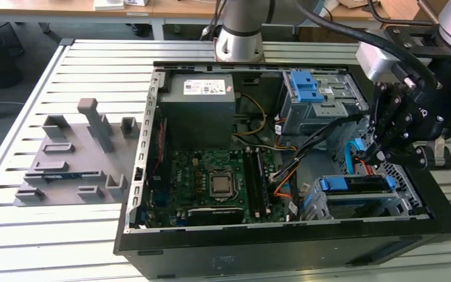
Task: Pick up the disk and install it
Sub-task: 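Insert the second disk wire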
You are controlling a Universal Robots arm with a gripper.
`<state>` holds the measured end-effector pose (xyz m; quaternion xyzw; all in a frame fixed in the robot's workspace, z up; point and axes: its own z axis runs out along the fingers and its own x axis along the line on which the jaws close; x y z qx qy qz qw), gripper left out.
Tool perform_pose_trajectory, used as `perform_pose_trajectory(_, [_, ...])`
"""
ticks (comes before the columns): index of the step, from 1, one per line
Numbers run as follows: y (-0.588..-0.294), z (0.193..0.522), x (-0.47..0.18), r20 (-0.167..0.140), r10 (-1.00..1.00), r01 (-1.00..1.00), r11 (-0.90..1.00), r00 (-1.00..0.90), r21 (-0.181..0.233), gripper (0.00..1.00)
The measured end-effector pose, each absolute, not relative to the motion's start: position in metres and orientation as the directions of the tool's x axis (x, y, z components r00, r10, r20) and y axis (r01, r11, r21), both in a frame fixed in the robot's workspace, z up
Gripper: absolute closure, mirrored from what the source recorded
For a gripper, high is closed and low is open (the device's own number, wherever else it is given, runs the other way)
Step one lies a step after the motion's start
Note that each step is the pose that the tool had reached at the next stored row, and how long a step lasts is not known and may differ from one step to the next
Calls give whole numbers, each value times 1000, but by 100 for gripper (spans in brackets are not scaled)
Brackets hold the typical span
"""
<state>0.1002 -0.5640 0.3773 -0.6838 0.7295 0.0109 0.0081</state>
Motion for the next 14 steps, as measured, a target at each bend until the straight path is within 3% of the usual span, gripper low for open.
perform_pose_trajectory(14, [-559, 380, 100, -27, -999, -1000, 28, -28, 5, 89])
